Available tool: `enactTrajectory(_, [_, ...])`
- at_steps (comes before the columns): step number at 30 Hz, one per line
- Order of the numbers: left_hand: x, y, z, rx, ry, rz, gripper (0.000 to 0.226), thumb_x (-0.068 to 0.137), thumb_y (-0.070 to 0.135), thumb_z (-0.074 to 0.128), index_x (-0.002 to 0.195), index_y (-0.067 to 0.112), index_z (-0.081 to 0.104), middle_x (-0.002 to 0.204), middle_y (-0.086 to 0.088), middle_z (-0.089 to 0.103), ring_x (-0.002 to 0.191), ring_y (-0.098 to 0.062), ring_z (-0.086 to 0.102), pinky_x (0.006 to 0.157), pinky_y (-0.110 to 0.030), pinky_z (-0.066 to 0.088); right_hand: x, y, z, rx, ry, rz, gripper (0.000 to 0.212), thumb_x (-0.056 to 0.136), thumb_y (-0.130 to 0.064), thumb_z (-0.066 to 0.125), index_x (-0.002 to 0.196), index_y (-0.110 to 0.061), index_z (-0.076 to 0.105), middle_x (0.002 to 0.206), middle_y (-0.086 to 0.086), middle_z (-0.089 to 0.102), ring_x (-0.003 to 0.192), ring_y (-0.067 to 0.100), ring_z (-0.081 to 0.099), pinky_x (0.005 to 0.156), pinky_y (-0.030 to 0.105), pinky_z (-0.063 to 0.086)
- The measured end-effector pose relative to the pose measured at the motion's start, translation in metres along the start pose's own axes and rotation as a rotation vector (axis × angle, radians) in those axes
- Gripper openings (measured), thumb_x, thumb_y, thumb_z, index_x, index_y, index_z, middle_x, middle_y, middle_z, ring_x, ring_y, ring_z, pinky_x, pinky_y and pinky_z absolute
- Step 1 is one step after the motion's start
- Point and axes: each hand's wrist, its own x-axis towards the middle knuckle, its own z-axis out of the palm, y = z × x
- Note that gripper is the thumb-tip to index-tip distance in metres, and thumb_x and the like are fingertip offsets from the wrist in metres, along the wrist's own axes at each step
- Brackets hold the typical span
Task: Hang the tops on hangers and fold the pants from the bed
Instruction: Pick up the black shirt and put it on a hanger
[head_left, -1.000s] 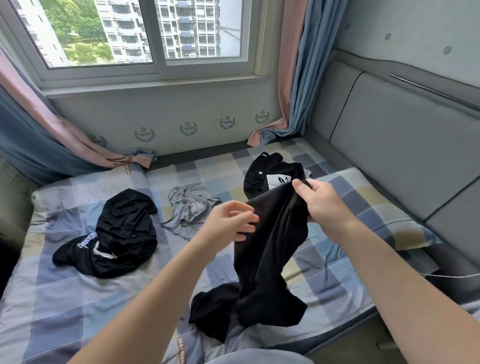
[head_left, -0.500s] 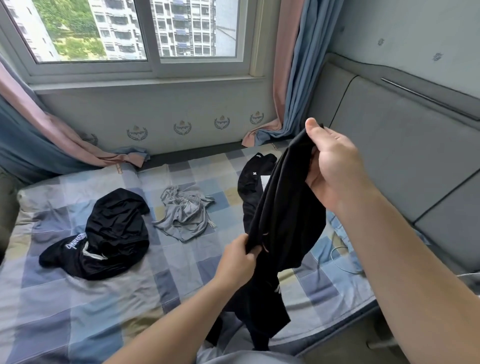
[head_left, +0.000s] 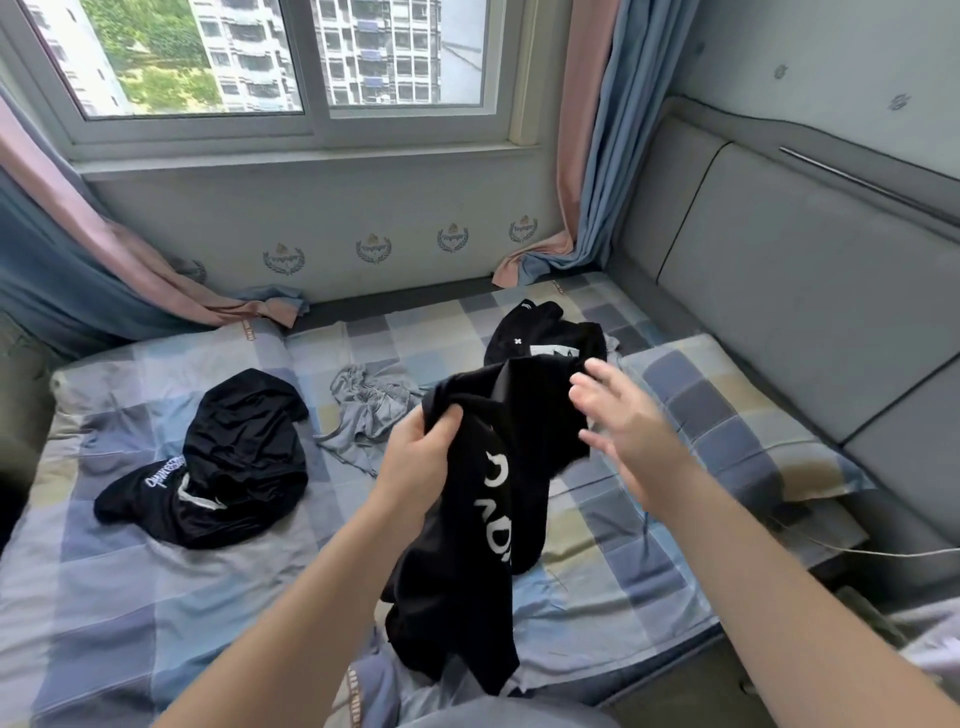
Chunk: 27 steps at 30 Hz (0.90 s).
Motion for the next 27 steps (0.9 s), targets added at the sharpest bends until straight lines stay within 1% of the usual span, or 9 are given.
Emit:
enactTrajectory(4, [-0.008, 0.028, 0.006, -0.119, -0.006, 0.012, 0.019, 0.103, 0.023, 0.055, 0.102, 0.014, 0.071, 0.102, -0.017, 0.076, 0.096, -0.035, 0.073, 0.086, -0.049, 0.059, -0.031, 0.036, 0.036, -0.163, -0.113, -0.014, 0.046, 0.085, -0.043, 0.072, 0.127, -0.034, 0.056, 0.124, -0.021, 0.063, 0.113, -0.004, 0.060, 0.094, 0.022, 0.051])
enactTrajectory(6, [-0.013, 0.040, 0.010, -0.163, -0.019, 0.043, 0.026, 0.104, 0.021, 0.053, 0.088, 0.018, 0.073, 0.095, -0.016, 0.076, 0.087, -0.032, 0.075, 0.077, -0.048, 0.062, -0.044, 0.056, 0.056, -0.156, -0.155, 0.017, 0.043, 0.084, -0.041, 0.077, 0.120, -0.034, 0.055, 0.112, -0.026, 0.067, 0.106, -0.009, 0.061, 0.088, 0.015, 0.050])
enactTrajectory(10, [-0.019, 0.060, 0.015, -0.296, -0.038, 0.030, 0.021, 0.106, 0.020, 0.049, 0.098, 0.009, 0.066, 0.089, -0.016, 0.076, 0.076, -0.032, 0.073, 0.058, -0.042, 0.059, -0.051, 0.087, 0.074, -0.270, -0.221, 0.130, 0.059, 0.070, -0.058, 0.073, 0.119, -0.031, 0.053, 0.113, -0.015, 0.069, 0.108, 0.004, 0.065, 0.092, 0.031, 0.054])
enactTrajectory(14, [-0.012, 0.063, 0.011, -0.360, -0.022, 0.023, 0.020, 0.105, 0.020, 0.049, 0.108, 0.006, 0.064, 0.105, -0.021, 0.074, 0.093, -0.039, 0.072, 0.070, -0.054, 0.060, -0.036, 0.092, 0.066, -0.582, -0.133, 0.003, 0.005, 0.097, -0.031, 0.059, 0.094, -0.033, 0.063, 0.086, -0.015, 0.068, 0.086, 0.007, 0.064, 0.075, 0.026, 0.050])
enactTrajectory(15, [-0.010, 0.061, 0.008, -0.345, -0.022, 0.021, 0.021, 0.105, 0.020, 0.049, 0.112, 0.007, 0.064, 0.110, -0.020, 0.073, 0.101, -0.038, 0.071, 0.079, -0.054, 0.060, -0.031, 0.091, 0.063, -0.607, -0.108, -0.034, 0.018, 0.098, -0.027, 0.057, 0.082, -0.035, 0.061, 0.076, -0.016, 0.065, 0.076, 0.003, 0.060, 0.068, 0.023, 0.046])
enactTrajectory(19, [0.000, 0.047, -0.012, 0.027, -0.052, 0.002, 0.025, 0.098, 0.028, 0.064, 0.122, 0.023, 0.062, 0.119, -0.001, 0.072, 0.109, -0.018, 0.070, 0.089, -0.034, 0.056, -0.014, 0.075, 0.053, -0.509, -0.018, -0.046, 0.028, 0.096, -0.026, 0.063, 0.070, -0.016, 0.058, 0.063, -0.010, 0.057, 0.064, 0.007, 0.050, 0.063, 0.036, 0.042])
enactTrajectory(23, [-0.008, 0.021, -0.019, 0.298, -0.192, -0.060, 0.070, 0.078, 0.045, 0.082, 0.140, 0.033, 0.051, 0.133, 0.009, 0.059, 0.116, -0.005, 0.062, 0.101, -0.029, 0.050, 0.000, 0.050, 0.049, -0.339, 0.064, -0.050, 0.041, 0.100, -0.026, 0.060, 0.081, 0.009, 0.055, 0.070, 0.007, 0.052, 0.070, 0.018, 0.048, 0.066, 0.036, 0.037])
enactTrajectory(25, [-0.015, 0.008, -0.018, 0.404, -0.327, -0.057, 0.083, 0.062, 0.058, 0.084, 0.135, 0.039, 0.051, 0.130, 0.018, 0.058, 0.111, 0.007, 0.061, 0.094, -0.020, 0.051, 0.004, 0.037, 0.049, -0.268, 0.064, -0.037, 0.044, 0.102, -0.028, 0.058, 0.085, 0.013, 0.054, 0.075, 0.009, 0.050, 0.073, 0.020, 0.046, 0.068, 0.036, 0.036])
enactTrajectory(27, [-0.020, -0.004, -0.012, 0.462, -0.422, -0.034, 0.079, 0.059, 0.057, 0.084, 0.129, 0.041, 0.052, 0.121, 0.019, 0.063, 0.103, 0.005, 0.066, 0.085, -0.020, 0.055, 0.006, 0.030, 0.051, -0.211, 0.047, -0.020, 0.041, 0.102, -0.030, 0.057, 0.078, 0.003, 0.057, 0.073, 0.008, 0.051, 0.071, 0.021, 0.047, 0.068, 0.037, 0.037])
